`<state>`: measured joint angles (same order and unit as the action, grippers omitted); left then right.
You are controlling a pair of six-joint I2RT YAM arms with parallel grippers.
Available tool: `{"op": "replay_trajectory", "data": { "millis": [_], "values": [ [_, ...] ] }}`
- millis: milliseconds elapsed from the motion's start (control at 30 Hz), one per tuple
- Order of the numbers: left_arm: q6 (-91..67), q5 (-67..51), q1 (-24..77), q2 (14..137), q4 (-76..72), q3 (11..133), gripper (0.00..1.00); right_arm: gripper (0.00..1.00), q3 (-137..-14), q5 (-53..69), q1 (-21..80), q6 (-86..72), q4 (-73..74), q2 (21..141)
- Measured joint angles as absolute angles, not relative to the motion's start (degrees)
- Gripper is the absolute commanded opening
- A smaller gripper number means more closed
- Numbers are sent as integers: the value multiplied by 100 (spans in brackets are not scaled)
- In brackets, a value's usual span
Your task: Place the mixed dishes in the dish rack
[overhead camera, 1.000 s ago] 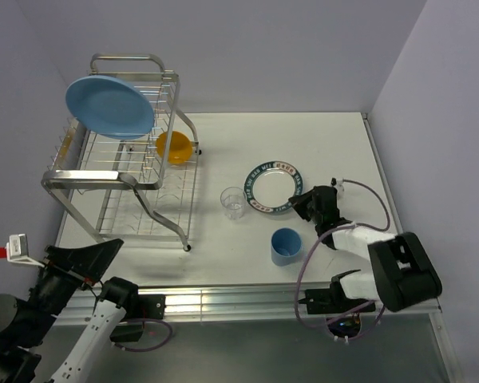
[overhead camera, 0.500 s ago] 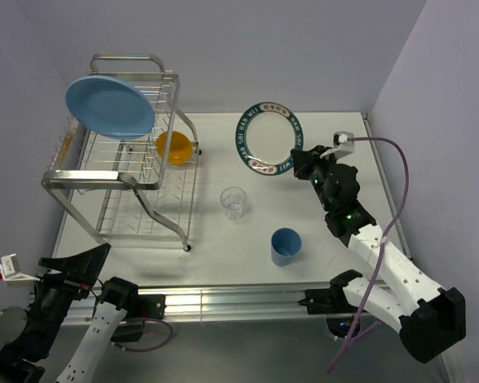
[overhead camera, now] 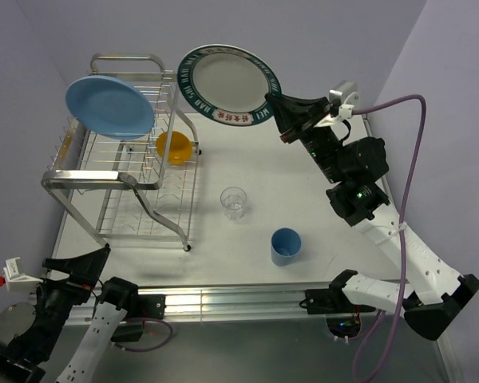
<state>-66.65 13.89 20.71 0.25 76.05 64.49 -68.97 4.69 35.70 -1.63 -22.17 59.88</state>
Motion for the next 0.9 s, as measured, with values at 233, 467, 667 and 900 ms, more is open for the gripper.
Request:
{"op": "replay_trajectory", "data": {
  "millis": [233,467,667,900],
  "values": [
    [-6737,1356,2071,25,7601,6082,99,0,-8357,1107,4263,622,-2099,7067],
    [-6812,1103,2071,25,7415,5544,99,0,-9616,1181,4908,1269,-1542,8298],
    [-6814,1037,2071,25,7347,5533,99,0,-10991,978,5400,1704,-1048,9568],
    [-6812,1033,2071,25,7358,5535,99,0,-12204,259,5863,1957,-436,10770]
  ]
}}
